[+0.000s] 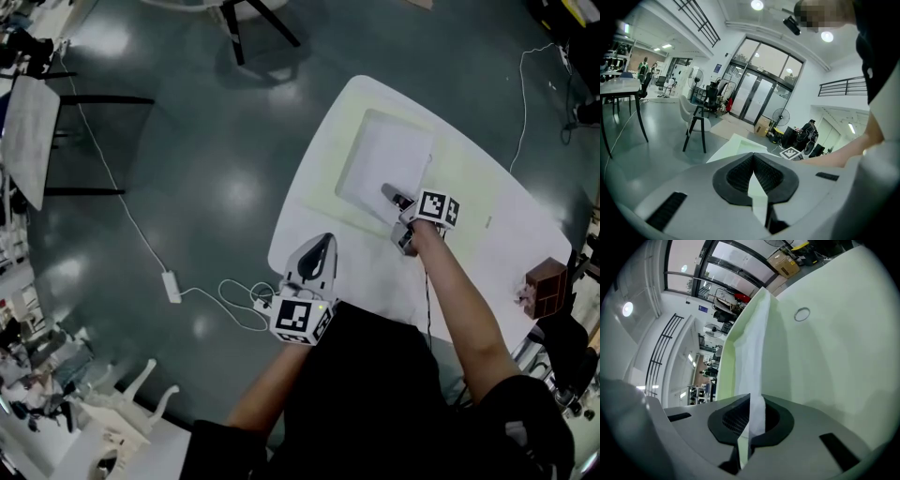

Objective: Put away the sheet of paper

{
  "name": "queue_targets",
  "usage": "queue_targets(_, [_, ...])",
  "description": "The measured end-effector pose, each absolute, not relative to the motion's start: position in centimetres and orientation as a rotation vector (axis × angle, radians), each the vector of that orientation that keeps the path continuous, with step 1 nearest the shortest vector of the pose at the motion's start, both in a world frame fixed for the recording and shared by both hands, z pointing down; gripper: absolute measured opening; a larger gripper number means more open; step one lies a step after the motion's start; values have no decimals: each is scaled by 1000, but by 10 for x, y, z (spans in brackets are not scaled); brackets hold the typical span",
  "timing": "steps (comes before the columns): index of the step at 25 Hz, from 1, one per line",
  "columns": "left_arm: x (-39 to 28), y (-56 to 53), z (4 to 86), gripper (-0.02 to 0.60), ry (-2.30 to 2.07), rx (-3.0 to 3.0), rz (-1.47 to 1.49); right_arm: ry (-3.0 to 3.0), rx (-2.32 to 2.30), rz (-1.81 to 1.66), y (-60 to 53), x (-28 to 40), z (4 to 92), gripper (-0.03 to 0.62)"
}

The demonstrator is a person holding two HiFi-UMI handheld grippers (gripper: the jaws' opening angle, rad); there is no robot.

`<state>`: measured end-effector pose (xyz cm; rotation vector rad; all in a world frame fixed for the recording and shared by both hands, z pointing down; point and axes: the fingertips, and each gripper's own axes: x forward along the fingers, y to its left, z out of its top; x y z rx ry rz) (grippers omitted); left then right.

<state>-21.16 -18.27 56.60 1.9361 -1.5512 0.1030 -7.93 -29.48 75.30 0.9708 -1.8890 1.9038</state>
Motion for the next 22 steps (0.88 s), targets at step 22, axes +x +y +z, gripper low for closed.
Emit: queue_targets(22, [-226, -196, 568, 3, -1542, 1951, 99, -1960, 1102, 1869, -346, -35, 745, 129])
